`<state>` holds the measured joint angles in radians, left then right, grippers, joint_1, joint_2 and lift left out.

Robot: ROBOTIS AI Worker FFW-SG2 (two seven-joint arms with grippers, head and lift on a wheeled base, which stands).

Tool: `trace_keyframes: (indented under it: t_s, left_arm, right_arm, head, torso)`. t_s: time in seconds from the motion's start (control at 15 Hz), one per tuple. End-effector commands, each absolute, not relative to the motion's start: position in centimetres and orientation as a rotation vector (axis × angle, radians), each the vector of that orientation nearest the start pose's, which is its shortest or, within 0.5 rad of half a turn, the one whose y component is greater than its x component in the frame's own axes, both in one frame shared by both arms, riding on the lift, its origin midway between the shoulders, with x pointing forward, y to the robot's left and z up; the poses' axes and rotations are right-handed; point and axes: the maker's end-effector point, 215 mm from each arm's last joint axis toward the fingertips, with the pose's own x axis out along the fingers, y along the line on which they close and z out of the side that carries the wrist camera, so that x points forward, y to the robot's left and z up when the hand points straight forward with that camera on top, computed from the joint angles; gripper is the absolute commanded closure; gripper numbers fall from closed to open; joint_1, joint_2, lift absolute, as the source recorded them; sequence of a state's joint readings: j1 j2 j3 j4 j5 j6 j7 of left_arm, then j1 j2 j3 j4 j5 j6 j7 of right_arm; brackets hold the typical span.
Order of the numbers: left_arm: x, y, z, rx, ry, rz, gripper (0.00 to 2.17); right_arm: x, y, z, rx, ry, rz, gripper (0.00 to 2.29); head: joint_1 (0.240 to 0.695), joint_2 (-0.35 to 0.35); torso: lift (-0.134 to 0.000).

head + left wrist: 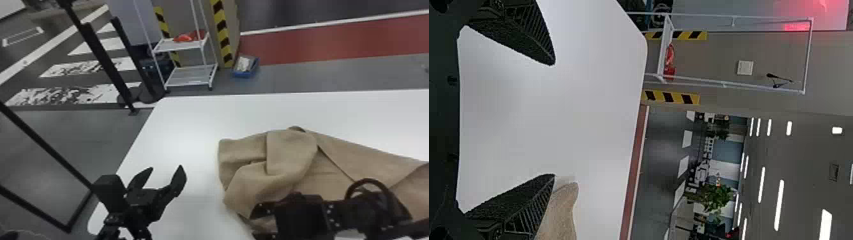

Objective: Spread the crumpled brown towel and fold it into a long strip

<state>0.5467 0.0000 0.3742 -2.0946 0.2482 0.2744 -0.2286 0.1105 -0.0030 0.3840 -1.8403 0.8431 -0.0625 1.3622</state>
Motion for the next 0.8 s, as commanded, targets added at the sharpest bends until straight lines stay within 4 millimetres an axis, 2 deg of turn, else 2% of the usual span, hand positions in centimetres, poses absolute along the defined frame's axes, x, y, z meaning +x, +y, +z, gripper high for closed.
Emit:
trace_keyframes:
  t_s: [0.0, 0.13, 0.33, 0.47, 0.6, 0.73]
  left_arm:
    - [40.6, 36.9, -38.9, -0.136, 0.239, 0.084, 0.07]
    - [40.6, 36.7, -39.0, -0.138, 0.24, 0.077, 0.07]
    - [40.5, 35.0, -38.4, -0.152, 0.218, -0.012, 0.08]
    - [40.0, 34.2, -38.7, -0.191, 0.226, -0.073, 0.08]
    - [39.2, 34.7, -38.8, -0.234, 0.226, -0.123, 0.08]
    - [38.1, 35.0, -38.6, -0.25, 0.231, -0.2, 0.09]
  right_arm:
    - [34.4, 7.2, -38.9, -0.767, 0.189, 1.528, 0.05]
    - [35.5, 5.9, -37.2, -0.728, 0.169, 1.483, 0.05]
    - [38.0, 2.2, -36.6, -0.754, 0.181, 1.388, 0.06]
    - [40.0, -1.9, -35.3, -0.761, 0.189, 1.285, 0.06]
    - [41.3, -6.8, -34.6, -0.762, 0.214, 1.178, 0.06]
    - [41.2, -12.2, -35.5, -0.809, 0.277, 1.109, 0.08]
  head:
    - [0.695, 0.35]
    - [0.695, 0.35]
    - [0.695, 0.35]
    - [0.695, 0.35]
    - [0.695, 0.35]
    - [0.695, 0.35]
  torso:
    - [-0.125]
    - [-0.125]
    - [-0.125]
    - [-0.125]
    - [-0.125]
    - [-0.125]
